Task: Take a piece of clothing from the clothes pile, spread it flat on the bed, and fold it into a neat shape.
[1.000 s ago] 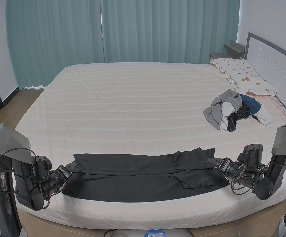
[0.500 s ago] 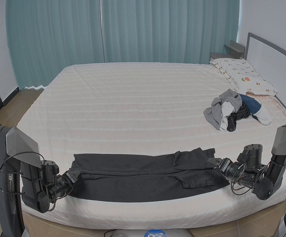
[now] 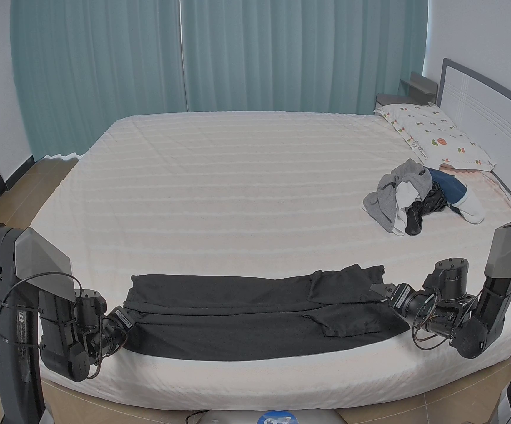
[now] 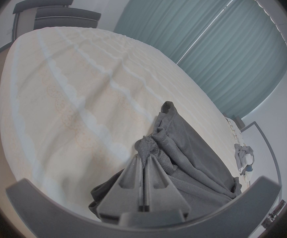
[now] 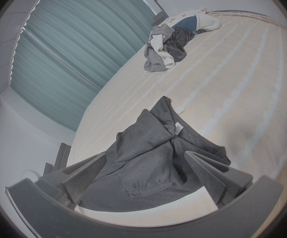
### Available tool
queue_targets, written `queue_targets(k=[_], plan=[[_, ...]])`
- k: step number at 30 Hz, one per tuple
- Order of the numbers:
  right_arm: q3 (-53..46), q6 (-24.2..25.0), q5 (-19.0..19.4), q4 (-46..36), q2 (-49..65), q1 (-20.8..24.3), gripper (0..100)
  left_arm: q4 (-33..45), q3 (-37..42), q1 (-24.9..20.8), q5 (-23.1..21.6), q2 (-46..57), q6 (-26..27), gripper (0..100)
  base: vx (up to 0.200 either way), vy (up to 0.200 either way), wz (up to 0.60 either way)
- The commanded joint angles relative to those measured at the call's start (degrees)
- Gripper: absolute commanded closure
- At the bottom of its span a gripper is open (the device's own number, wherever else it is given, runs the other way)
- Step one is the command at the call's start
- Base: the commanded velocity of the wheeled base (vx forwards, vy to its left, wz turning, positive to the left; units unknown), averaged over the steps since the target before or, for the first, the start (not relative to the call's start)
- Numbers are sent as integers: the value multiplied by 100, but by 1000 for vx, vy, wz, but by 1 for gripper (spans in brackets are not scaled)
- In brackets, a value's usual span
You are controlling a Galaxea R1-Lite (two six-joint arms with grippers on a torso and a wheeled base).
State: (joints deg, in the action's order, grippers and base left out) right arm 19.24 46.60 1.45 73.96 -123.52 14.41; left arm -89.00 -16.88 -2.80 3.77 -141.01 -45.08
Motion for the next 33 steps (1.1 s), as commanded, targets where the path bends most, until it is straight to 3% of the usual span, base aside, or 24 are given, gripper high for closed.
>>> queue_targets(k=[1, 8, 9, 33], plan=[[1, -2, 13, -4, -6, 71, 0, -100, -17, -10, 19, -14, -27, 100, 0, 0, 0], [-122, -2, 13, -13, 29, 326, 0, -100, -8, -36, 1, 30, -27, 100, 0, 0, 0], [-157, -2, 13, -22, 47, 343, 0, -100, -8, -36, -16, 30, -27, 0, 0, 0, 0], [-280, -108, -4, -4, 73, 405, 0, -100, 177, 298, -60, 777, -607, 0, 0, 0, 0]])
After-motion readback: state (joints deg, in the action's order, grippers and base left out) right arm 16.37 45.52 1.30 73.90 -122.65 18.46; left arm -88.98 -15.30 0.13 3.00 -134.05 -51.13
